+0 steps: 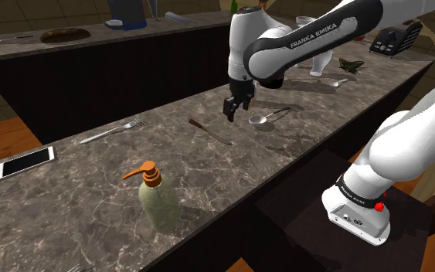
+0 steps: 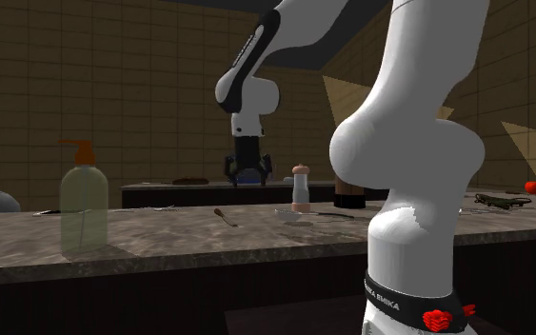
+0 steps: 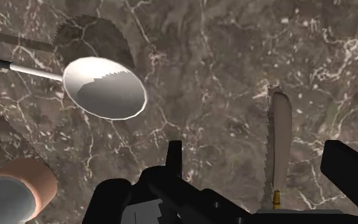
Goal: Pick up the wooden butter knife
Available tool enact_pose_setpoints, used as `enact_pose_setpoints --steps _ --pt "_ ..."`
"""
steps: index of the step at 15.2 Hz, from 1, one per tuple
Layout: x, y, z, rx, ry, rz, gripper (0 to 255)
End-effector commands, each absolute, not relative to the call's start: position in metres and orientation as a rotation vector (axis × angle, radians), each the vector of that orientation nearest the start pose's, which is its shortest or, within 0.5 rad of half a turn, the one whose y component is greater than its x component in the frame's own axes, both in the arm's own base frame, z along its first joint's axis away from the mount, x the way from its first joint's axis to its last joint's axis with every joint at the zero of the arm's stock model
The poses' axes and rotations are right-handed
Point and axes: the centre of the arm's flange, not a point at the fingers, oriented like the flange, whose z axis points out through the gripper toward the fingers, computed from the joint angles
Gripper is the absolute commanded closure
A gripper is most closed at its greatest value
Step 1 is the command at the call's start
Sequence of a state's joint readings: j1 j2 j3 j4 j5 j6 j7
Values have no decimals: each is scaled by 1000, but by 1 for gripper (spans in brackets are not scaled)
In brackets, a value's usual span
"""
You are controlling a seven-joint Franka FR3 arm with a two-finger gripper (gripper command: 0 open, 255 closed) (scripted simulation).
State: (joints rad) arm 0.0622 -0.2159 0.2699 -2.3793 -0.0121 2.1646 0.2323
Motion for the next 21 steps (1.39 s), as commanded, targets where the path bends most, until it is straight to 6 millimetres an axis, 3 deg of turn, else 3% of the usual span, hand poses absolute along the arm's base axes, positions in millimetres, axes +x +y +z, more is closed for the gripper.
enact_pose_setpoints --steps 1,8,16,18,19,21 --pt "458 168 385 -3201 -168 -47 0" --pt "513 219 341 -3195 -193 -135 0" --pt "514 220 300 -3195 -194 -137 0" --pt "514 220 300 -3195 -194 -137 0" --pt "514 220 300 -3195 -194 -137 255" --pt "514 220 300 -3195 -194 -137 255"
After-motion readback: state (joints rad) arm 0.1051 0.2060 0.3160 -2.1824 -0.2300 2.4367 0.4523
